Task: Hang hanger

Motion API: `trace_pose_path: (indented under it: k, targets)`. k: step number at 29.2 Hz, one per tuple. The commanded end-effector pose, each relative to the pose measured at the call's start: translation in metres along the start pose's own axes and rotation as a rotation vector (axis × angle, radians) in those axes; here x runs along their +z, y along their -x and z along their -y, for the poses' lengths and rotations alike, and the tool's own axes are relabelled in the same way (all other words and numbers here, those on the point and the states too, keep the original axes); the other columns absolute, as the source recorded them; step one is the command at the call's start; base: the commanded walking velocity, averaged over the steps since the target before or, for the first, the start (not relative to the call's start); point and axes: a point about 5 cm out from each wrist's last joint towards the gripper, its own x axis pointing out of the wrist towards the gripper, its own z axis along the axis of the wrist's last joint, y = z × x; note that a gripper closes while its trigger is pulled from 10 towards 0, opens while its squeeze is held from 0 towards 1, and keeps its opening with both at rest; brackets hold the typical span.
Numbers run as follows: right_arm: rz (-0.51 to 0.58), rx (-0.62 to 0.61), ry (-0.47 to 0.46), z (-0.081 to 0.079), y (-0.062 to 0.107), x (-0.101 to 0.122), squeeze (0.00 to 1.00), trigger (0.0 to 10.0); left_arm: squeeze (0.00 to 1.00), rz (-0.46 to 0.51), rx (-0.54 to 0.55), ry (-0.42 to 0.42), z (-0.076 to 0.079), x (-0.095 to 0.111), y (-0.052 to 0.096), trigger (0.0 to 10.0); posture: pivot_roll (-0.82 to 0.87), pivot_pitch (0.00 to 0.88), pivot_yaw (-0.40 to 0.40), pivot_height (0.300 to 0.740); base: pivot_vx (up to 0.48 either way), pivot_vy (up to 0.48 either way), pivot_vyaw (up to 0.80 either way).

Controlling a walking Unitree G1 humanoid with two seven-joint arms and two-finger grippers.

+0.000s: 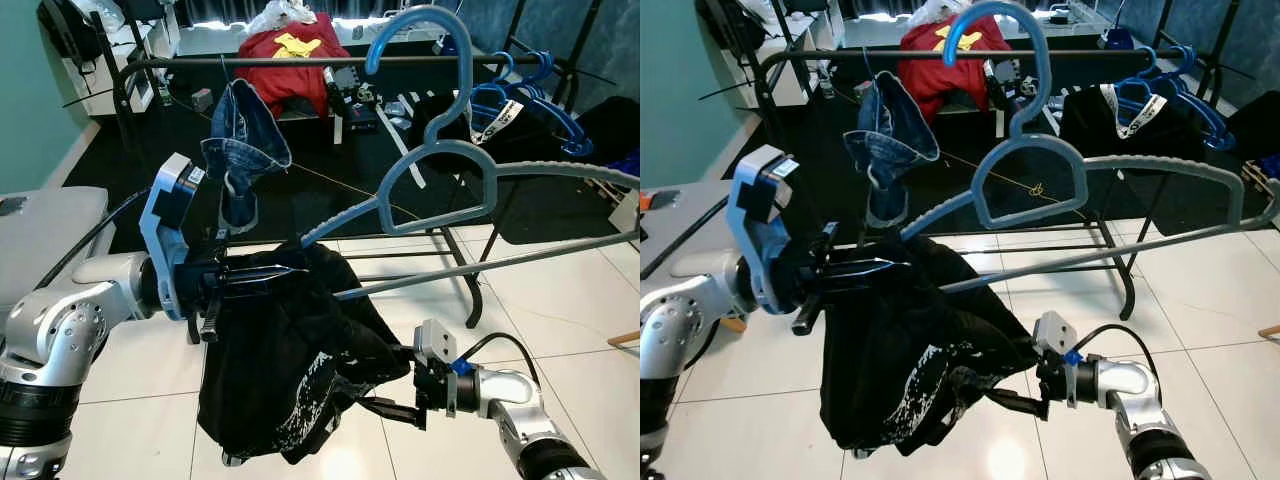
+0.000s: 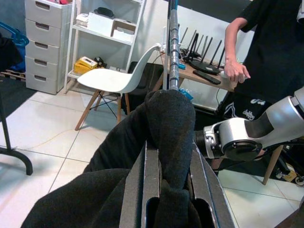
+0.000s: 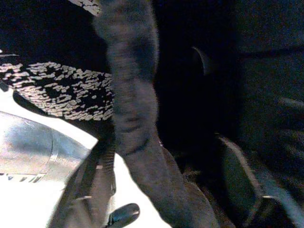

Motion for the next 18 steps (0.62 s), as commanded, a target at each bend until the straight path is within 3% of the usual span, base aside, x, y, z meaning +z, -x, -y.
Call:
trace_pose_path:
  k: [1, 18]
  targets:
    - [-0.025, 0.023, -0.016, -0.003, -0.002, -0.004, 0.00, 0.0, 0.00, 0.032, -0.025, -0.032, 0.003, 0.010, -0.001, 0.0, 0.08, 0.095, 0.043, 0.740, 0.000, 0.000, 0.00]
    - [0.015, -0.055, -0.041, 0.003, 0.006, -0.003, 0.00, 0.0, 0.00, -0.049, 0.021, -0.046, -0.001, -0.003, 0.000, 0.0, 0.07, 0.101, 0.046, 0.740, 0.000, 0.000, 0.00]
